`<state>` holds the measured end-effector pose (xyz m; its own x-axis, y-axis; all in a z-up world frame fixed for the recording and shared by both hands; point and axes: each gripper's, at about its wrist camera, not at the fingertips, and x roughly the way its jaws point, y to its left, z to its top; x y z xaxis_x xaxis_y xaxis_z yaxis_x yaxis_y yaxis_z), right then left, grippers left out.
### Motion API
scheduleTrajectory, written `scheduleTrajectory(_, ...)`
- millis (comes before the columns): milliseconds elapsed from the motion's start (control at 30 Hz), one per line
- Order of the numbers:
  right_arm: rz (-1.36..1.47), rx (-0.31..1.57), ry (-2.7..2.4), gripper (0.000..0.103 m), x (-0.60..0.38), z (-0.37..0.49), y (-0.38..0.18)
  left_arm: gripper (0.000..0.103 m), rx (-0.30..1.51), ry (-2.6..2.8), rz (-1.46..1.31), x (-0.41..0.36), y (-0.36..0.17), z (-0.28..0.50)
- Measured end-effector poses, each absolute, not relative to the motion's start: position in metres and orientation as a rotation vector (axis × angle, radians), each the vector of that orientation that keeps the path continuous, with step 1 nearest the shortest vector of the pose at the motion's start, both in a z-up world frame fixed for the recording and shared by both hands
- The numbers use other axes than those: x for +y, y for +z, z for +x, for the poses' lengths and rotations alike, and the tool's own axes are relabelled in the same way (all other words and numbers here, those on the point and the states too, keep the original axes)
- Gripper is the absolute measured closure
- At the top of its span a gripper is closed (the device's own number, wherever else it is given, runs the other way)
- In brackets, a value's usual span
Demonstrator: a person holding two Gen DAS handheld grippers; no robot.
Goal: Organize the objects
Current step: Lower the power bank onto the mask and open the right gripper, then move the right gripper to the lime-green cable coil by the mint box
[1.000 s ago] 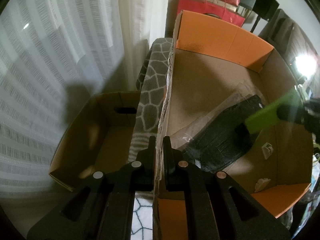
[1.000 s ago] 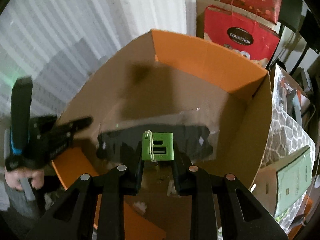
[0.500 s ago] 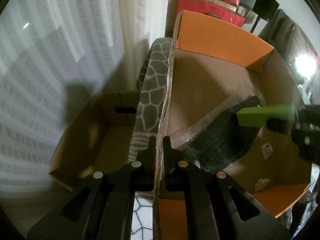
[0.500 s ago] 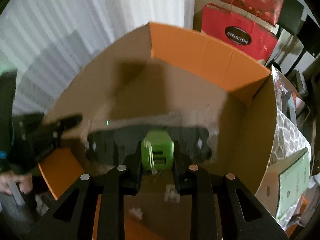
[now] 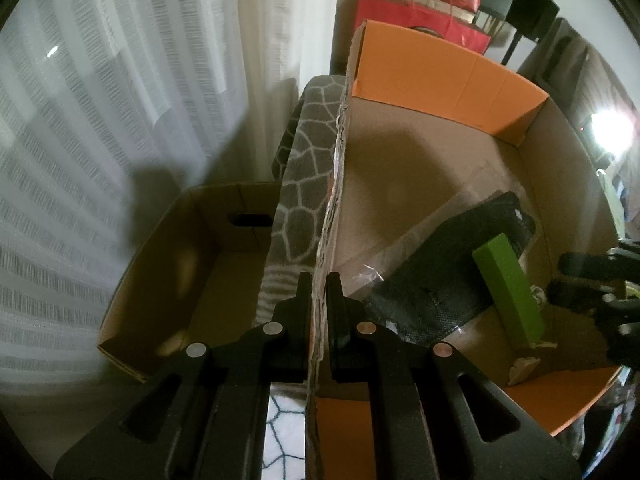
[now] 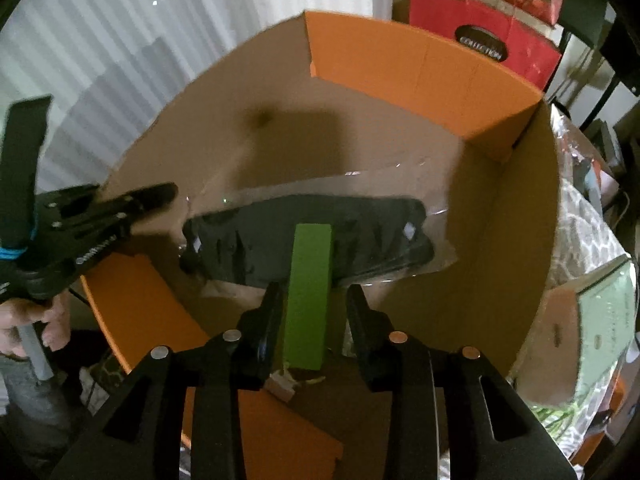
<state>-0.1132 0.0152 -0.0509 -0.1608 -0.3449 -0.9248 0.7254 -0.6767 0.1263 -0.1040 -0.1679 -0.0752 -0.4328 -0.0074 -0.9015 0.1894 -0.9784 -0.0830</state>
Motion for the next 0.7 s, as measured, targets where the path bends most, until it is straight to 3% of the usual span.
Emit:
scheduleTrajectory(133,1.335,0.425,-1.941,0.069,0.032,-0.109,-0.030,0.097,0.255,-2.551,1.603,-0.168,-0.075,-0.103)
scheduleTrajectory(367,1.271,0.398,-2.048,0.054,0.078,-0.111,0.006,0.097,0.255,-2.551,1.601,-0.167,-0.075,-0.103)
scheduleTrajectory(533,1.264,0.385,-2.147,0.031,0.119,-0.118,0.022,0.097,0.256,-2.551,1.601,-0.167,-0.075,-0.103)
scheduleTrajectory(700,1.289,0.334,-2.218,0.000,0.154,-0.128,0.027,0.097,0.254,-2.550,1.602,-0.167,-0.075,-0.103)
